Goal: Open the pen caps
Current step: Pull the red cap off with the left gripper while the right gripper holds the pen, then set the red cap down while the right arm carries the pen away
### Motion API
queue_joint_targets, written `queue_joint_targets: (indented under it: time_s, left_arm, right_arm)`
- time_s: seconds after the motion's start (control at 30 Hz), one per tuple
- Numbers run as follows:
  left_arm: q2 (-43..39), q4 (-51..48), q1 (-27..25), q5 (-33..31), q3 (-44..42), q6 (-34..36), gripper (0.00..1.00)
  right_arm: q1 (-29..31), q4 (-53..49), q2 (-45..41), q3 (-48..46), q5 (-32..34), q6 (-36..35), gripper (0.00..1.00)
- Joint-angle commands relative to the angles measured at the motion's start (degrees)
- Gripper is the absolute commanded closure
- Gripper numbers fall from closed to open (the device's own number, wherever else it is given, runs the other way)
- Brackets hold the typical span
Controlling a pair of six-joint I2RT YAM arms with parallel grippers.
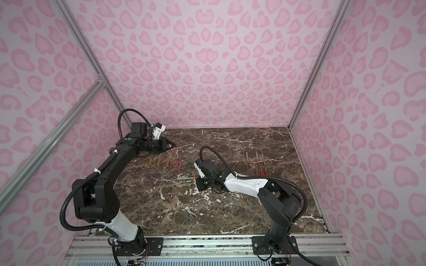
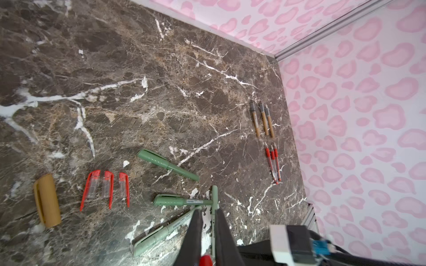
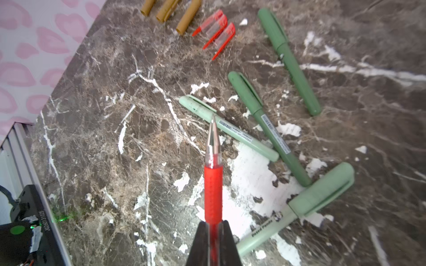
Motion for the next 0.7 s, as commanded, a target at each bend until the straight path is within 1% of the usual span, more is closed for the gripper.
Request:
queue_joint_targets:
  time_s: [0.0,0.17,0.33,0.47,0.5,0.6,0.67]
  left_arm:
    - [2.44,-3.27,-1.12,-4.68,1.55,3.63,0.96]
    - [7.36,-7.47,-4.65,-11.71,4.09,7.66,0.96]
    - [13.06,-10.13,-7.95,-16.08,7.03,10.86,0.96]
    - [17.34,-12.16,-9.02,-19.18,9.49,11.91,0.97]
    - [18.19,-12.40,-9.16,-19.78,9.86,11.75,0.97]
    - [20.39,-12.91,-9.34,-18.44,11.00,11.71,0.95]
    - [21.73,-13.47,-9.93,-19.63,11.72,12.06,0.95]
  right_arm:
    - [-1.26,0.63,-1.93,-1.06,2.30,0.95,1.00]
    - [-5.57,-0.72,-5.87,-2.19,2.78,1.15,1.00]
    - [-10.02,-4.00,-9.86,-3.17,4.02,0.55,1.00]
    - [-13.56,-6.75,-13.17,-4.52,4.74,0.04,1.00]
    - [-14.48,-7.38,-13.96,-4.96,4.85,-0.17,1.00]
    - [-17.17,-9.17,-16.27,-6.20,5.00,-0.88,1.00]
    - [-19.19,-10.42,-17.48,-7.03,4.83,-1.29,1.00]
